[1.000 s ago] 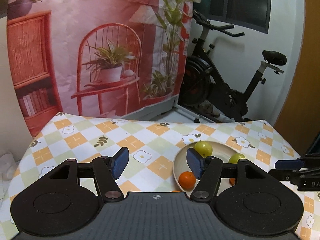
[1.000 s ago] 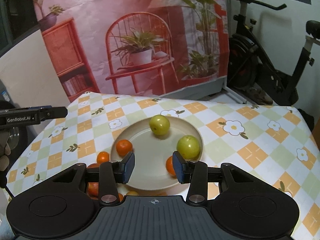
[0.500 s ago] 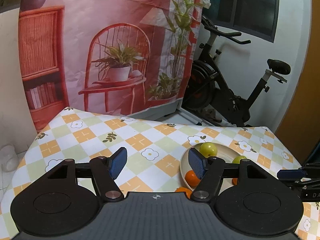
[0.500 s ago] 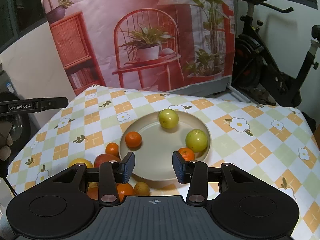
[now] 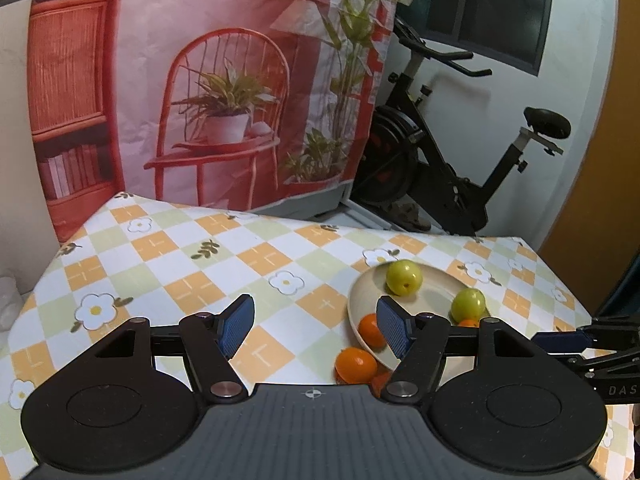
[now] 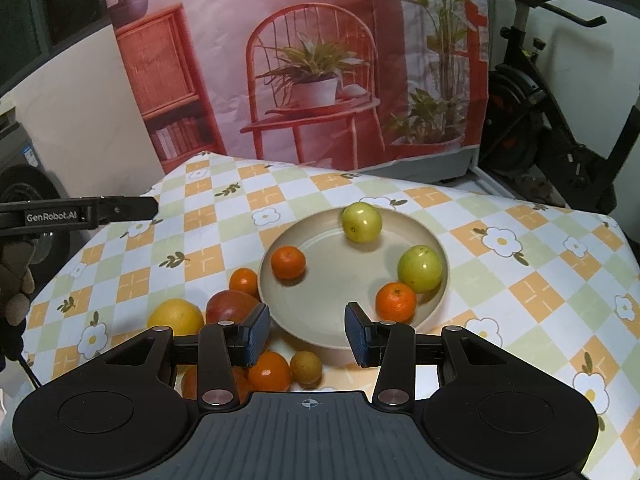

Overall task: Organize fruits
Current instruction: 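Move both tools back toward the fruit pile beside the plate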

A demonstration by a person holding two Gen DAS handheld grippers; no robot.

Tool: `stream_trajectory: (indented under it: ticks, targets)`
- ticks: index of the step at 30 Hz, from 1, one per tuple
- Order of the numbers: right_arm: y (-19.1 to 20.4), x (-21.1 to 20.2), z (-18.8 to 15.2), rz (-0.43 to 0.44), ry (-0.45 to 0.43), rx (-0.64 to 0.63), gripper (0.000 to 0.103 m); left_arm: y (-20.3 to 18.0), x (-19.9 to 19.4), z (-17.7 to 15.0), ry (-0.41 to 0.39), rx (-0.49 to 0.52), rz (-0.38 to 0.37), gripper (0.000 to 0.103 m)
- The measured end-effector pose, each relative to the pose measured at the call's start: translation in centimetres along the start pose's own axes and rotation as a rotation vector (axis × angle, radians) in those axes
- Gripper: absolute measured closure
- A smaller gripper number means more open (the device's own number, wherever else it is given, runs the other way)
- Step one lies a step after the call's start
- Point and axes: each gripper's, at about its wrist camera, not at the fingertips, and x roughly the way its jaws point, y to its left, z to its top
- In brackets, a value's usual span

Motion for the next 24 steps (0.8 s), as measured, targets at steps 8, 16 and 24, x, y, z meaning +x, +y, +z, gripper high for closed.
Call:
stream_trajectory:
  ticks: [8,16,24]
  targets:
    - [0.6,-1.1,-1.7,0.013,-0.019,0.009,0.063,-1.4,-0.6,-1.6,0.030,0.060,-0.025,0.033]
    - [-0.4,-1.4,-4.3,0.033,0.014,0.091,0.063,-1.3,-0.9,-2.4,0.058,0.081,-0.014,0.033]
    - [-0.3,-1.6,-4.8,0.062,0.009,0.100,0.059,-1.2,-1.3,-2.2,0.068,0.051,-0.014,0.034]
